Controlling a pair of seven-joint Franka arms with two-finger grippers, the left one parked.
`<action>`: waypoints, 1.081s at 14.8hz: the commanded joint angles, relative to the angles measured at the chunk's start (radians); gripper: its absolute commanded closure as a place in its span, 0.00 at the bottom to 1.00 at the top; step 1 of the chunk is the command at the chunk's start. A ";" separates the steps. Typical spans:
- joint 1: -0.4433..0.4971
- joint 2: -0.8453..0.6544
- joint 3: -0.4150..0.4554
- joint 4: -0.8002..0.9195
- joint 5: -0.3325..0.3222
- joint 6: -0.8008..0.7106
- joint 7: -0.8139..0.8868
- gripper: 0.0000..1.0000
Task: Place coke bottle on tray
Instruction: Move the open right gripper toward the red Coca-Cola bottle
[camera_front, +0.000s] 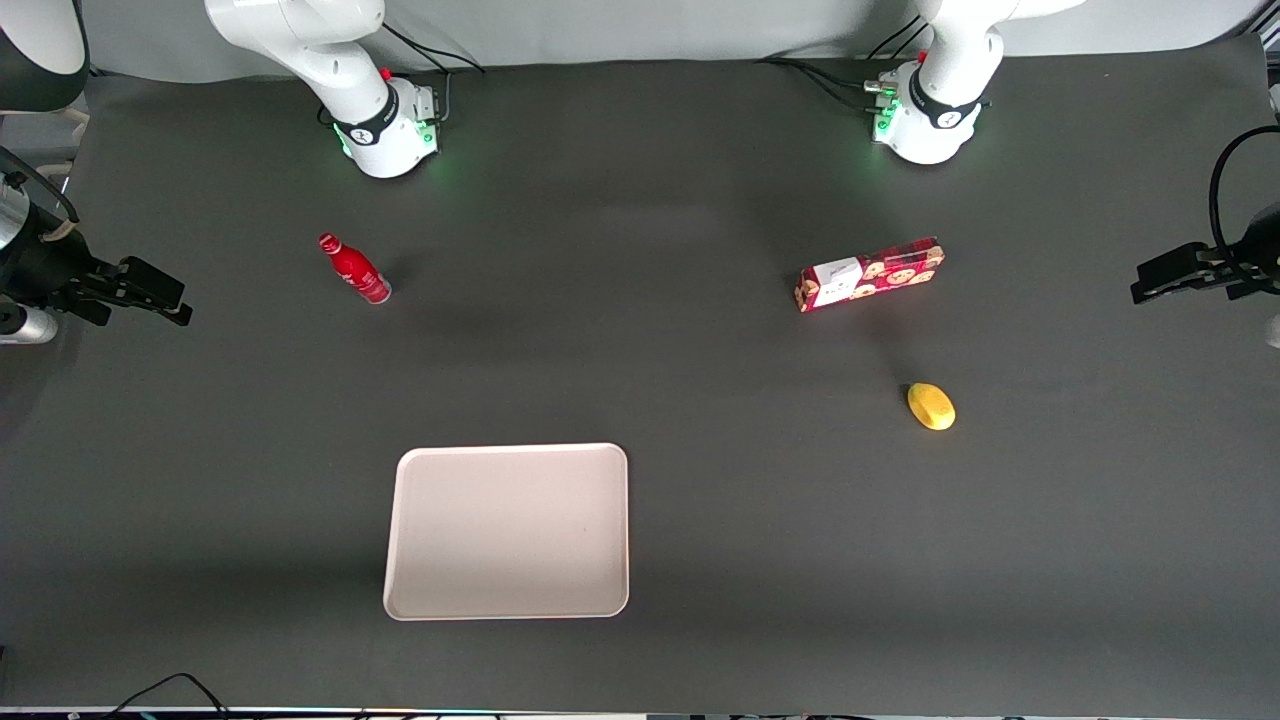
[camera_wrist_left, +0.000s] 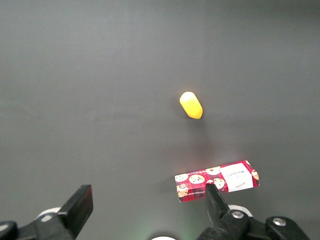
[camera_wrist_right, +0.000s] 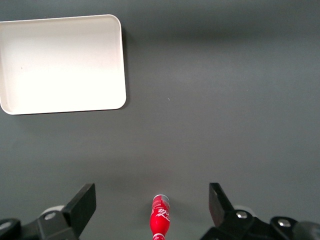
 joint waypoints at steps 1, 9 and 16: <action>0.002 -0.005 0.001 0.007 0.000 -0.013 -0.019 0.00; 0.008 -0.011 0.002 -0.017 0.003 -0.140 -0.020 0.00; 0.008 -0.290 0.001 -0.472 0.003 0.051 -0.020 0.00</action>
